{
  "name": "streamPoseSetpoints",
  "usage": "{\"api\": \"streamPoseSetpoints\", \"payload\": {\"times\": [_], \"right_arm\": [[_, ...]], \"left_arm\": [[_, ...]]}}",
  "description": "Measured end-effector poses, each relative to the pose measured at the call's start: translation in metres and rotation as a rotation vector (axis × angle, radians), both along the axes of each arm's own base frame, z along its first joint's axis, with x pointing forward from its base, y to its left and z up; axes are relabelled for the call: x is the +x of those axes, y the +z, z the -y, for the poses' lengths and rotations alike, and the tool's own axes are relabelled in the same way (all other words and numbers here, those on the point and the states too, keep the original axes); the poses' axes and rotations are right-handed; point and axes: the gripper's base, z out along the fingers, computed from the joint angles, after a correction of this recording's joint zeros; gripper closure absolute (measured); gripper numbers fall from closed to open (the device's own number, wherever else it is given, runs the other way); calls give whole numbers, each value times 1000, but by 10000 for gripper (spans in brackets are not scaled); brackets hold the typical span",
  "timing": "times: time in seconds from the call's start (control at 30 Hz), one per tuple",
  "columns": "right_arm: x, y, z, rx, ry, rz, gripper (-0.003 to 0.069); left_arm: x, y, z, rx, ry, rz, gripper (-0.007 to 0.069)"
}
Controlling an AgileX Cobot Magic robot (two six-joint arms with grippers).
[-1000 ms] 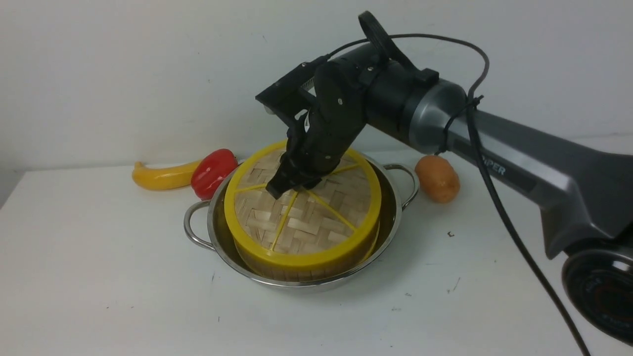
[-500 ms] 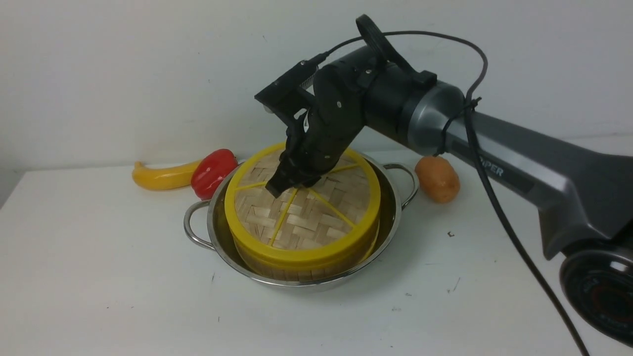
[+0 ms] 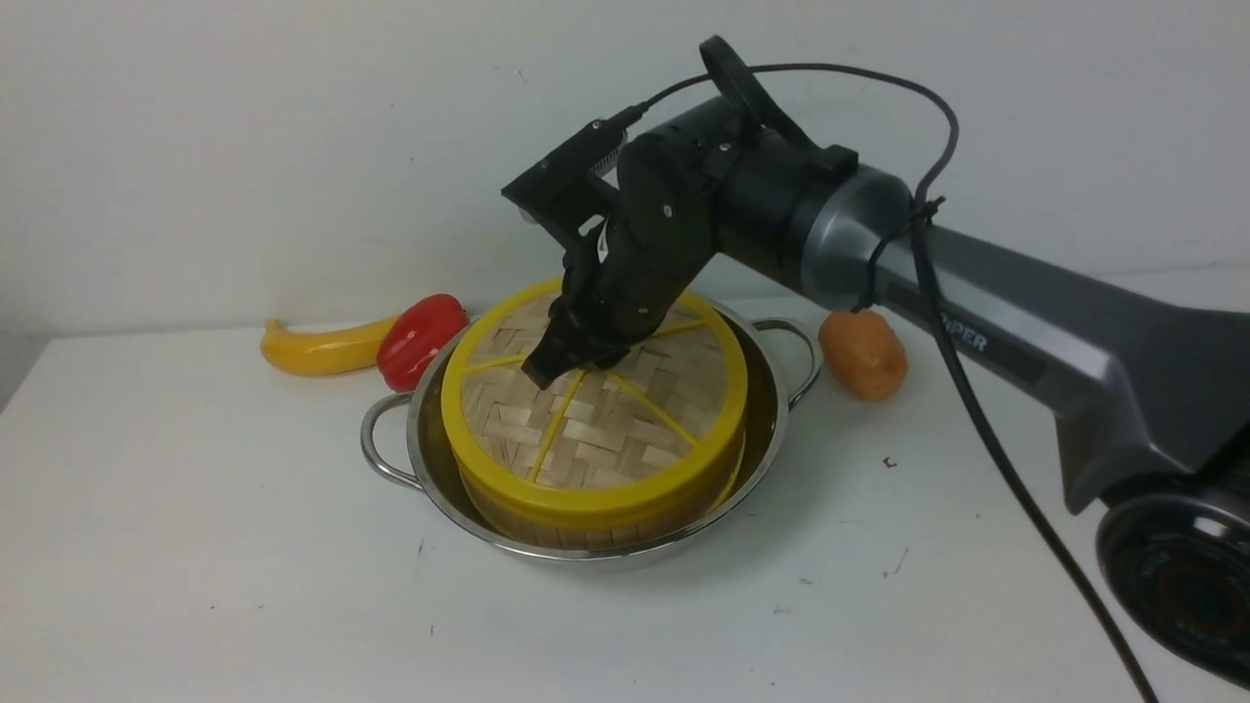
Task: Place the steamer in the pot on the white table, and put the lid on the steamer.
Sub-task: 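Place the bamboo steamer lid onto the steamer basket in the pot with the right gripper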
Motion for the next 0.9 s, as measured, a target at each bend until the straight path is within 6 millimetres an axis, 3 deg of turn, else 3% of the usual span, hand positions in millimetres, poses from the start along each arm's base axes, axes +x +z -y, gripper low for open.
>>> {"api": "streamPoseSetpoints", "payload": {"times": [0.33,0.53,0.6,0.7,0.77,0.87,0.9], "right_arm": [[0,-2,1,-2,-22,-13,209],[-10,42,16,-34,-26,33,109],[-24,90,34,-10,-42,76,95],[-39,144,59,59,-81,134,92],[-61,198,91,143,-129,210,94],[-99,247,129,191,-162,287,128],[-106,253,135,197,-165,299,133]], "left_arm": [[0,0,0,1,0,-6,314],[0,0,-1,18,6,4,314],[3,3,-4,53,19,48,314],[6,6,-7,86,31,104,314],[8,10,-9,111,38,152,314],[10,13,-10,133,44,191,314],[10,13,-10,132,44,193,314]]}}
